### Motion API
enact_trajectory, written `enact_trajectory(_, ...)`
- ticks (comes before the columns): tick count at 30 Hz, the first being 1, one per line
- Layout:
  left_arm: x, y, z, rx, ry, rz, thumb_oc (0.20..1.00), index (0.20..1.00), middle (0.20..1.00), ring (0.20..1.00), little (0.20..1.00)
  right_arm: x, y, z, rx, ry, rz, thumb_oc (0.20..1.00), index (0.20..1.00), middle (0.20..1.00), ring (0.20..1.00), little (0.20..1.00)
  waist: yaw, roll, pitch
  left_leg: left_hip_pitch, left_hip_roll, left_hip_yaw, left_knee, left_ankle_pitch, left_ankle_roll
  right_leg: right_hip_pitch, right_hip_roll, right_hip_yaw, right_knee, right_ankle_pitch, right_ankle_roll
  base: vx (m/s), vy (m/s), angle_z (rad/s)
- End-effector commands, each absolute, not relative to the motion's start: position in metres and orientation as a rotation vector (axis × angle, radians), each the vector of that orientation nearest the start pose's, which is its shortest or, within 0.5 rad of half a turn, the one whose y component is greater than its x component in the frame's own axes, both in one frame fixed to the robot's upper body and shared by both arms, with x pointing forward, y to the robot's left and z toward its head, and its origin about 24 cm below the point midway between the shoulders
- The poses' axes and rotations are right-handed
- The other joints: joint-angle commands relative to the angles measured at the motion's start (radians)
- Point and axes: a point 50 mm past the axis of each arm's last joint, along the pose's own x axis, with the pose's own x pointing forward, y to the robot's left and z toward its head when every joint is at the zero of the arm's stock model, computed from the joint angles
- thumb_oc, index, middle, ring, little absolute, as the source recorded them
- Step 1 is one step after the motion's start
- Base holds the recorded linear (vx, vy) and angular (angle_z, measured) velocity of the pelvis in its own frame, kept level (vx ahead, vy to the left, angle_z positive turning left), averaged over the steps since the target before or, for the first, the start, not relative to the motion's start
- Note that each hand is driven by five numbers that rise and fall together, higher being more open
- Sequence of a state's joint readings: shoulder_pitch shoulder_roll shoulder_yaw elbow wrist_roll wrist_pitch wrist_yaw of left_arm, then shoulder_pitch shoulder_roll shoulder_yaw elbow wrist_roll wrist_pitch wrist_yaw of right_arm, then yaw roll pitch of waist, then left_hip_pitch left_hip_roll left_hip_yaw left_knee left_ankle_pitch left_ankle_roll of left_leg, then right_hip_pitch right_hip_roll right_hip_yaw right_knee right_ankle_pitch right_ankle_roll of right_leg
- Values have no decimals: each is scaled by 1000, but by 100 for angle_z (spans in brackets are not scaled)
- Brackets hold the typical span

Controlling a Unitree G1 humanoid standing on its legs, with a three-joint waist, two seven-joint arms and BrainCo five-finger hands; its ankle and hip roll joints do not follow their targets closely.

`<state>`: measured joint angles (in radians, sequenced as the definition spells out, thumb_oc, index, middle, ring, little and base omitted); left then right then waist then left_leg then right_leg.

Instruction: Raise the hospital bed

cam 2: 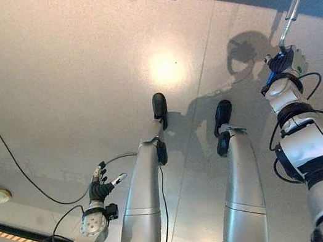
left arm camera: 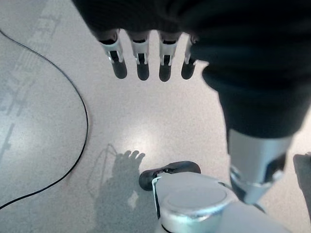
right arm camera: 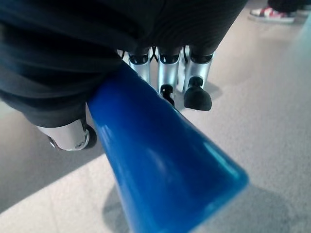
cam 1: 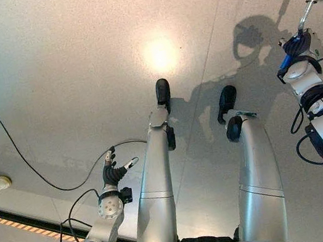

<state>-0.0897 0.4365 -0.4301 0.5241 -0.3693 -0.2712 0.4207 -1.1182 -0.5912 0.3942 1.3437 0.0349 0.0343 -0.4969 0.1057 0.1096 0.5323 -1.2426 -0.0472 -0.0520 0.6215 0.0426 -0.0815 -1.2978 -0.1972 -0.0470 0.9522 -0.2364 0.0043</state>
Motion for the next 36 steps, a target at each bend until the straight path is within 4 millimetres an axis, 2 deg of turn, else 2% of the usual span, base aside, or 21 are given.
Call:
enact_trajectory(1,241,199,-35,167,238,210,1000,1000,1000,1000,1000,406,-241,158,-749,-11,-451,200,200,200,200,200,12,118,-12,-15,-8,21,97,-91,5,3,-7,36,-59,84,102,0,0,0)
enact_trajectory(3,242,202,-34,168,235,225,1000,1000,1000,1000,1000,412,-210,163,-687,-82,-374,200,200,200,200,200,9,109,-12,-6,-6,24,87,-91,7,10,-5,37,-67,86,101,0,0,0)
enact_trajectory(4,242,202,-34,168,235,225,1000,1000,1000,1000,1000,412,-210,163,-687,-82,-373,200,200,200,200,200,9,109,-12,-6,-6,24,87,-91,7,10,-5,37,-67,86,101,0,0,0)
enact_trajectory(5,244,205,-33,164,235,247,1000,1000,1000,1000,1000,416,-174,170,-663,-163,-272,200,200,200,200,200,4,100,-12,3,-5,28,81,-89,7,17,-2,39,-76,90,99,0,0,0)
enact_trajectory(7,244,207,-33,166,234,254,1000,1000,1000,1000,1000,416,-163,171,-654,-186,-242,200,200,200,200,200,-1,93,-12,9,-6,29,77,-89,7,22,-1,43,-81,91,98,7,15,-4)
enact_trajectory(8,244,210,-32,167,231,265,1000,1000,1000,1000,1000,415,-132,179,-625,-255,-161,200,200,200,200,200,-6,86,-12,14,-6,28,72,-87,7,27,1,42,-88,92,97,6,12,-6)
enact_trajectory(9,243,212,-33,169,236,275,1000,1000,1000,1000,1000,414,-118,180,-582,-276,-127,200,200,200,200,200,-10,81,-12,19,-5,28,65,-85,7,32,2,43,-95,93,97,6,12,-6)
enact_trajectory(10,243,212,-33,169,236,275,1000,1000,1000,1000,1000,414,-118,180,-582,-276,-127,200,200,200,200,200,-10,80,-12,19,-5,28,65,-85,7,32,2,44,-95,93,97,1,18,-6)
enact_trajectory(12,241,215,-34,170,240,283,1000,1000,1000,1000,1000,408,-89,192,-546,-364,-44,200,200,200,200,200,-18,71,-12,25,-4,28,55,-82,5,38,1,46,-108,98,97,0,11,-2)
enact_trajectory(13,241,215,-34,170,240,283,1000,1000,1000,1000,1000,408,-89,192,-546,-364,-44,200,200,200,200,200,-18,71,-12,25,-4,28,54,-82,5,38,1,46,-108,98,97,0,0,0)
enact_trajectory(14,240,219,-33,170,243,300,1000,1000,1000,1000,1000,399,-69,201,-504,-440,29,200,200,200,200,200,-23,62,-12,26,-1,29,55,-81,5,40,1,42,-110,100,97,0,0,0)
enact_trajectory(18,233,226,-40,181,281,329,1000,1000,1000,1000,1000,375,-45,219,-357,-590,145,200,200,200,200,200,-42,35,-12,39,3,32,36,-77,5,53,8,43,-130,108,97,-5,5,-4)
enact_trajectory(22,227,231,-47,202,322,351,1000,1000,1000,1000,1000,355,-52,227,-221,-676,178,200,200,200,200,200,-63,8,-12,79,13,39,-5,-67,6,86,15,41,-169,121,101,-8,10,-6)
enact_trajectory(28,220,235,-54,221,361,368,1000,1000,1000,1000,1000,333,-85,229,-130,-761,140,200,200,200,200,200,-94,-25,-12,159,29,56,-76,-53,5,167,34,39,-259,150,110,-25,4,-9)
enact_trajectory(29,218,235,-56,222,365,365,1000,1000,1000,1000,1000,328,-102,224,-104,-760,100,200,200,200,200,200,-104,-32,-12,193,32,61,-100,-48,6,198,41,39,-289,160,115,-21,0,-6)
enact_trajectory(31,217,236,-57,221,372,369,1000,1000,1000,1000,1000,325,-110,224,-103,-769,80,200,200,200,200,200,-109,-36,-12,211,34,62,-111,-44,6,214,45,39,-301,165,117,-21,-2,-9)
enact_trajectory(32,214,237,-58,216,377,366,1000,1000,1000,1000,1000,318,-129,220,-80,-774,39,200,200,200,200,200,-119,-42,-12,251,39,65,-133,-41,5,251,48,40,-332,173,120,-83,-12,-10)
enact_trajectory(33,220,238,-54,209,357,370,1000,1000,1000,1000,1000,315,-138,227,-73,-805,24,200,200,200,200,200,-122,-46,-12,230,41,65,-156,1,6,231,51,38,-361,215,117,-20,-15,-11)
enact_trajectory(34,212,237,-60,215,382,365,1000,1000,1000,1000,1000,315,-139,219,-73,-779,23,200,200,200,200,200,-123,-47,-12,269,40,63,-143,-38,3,269,50,41,-345,177,122,-76,-15,-9)
enact_trajectory(35,218,239,-55,211,362,373,1000,1000,1000,1000,1000,312,-149,225,-58,-807,-8,200,200,200,200,200,-128,-50,-12,251,40,65,-167,2,5,253,54,37,-377,219,118,-15,-13,-14)
enact_trajectory(36,216,239,-57,206,368,375,1000,1000,1000,1000,1000,306,-163,221,-47,-808,-47,200,200,200,200,200,-135,-56,-12,281,44,66,-184,5,4,278,58,36,-396,227,120,-85,-27,-12)
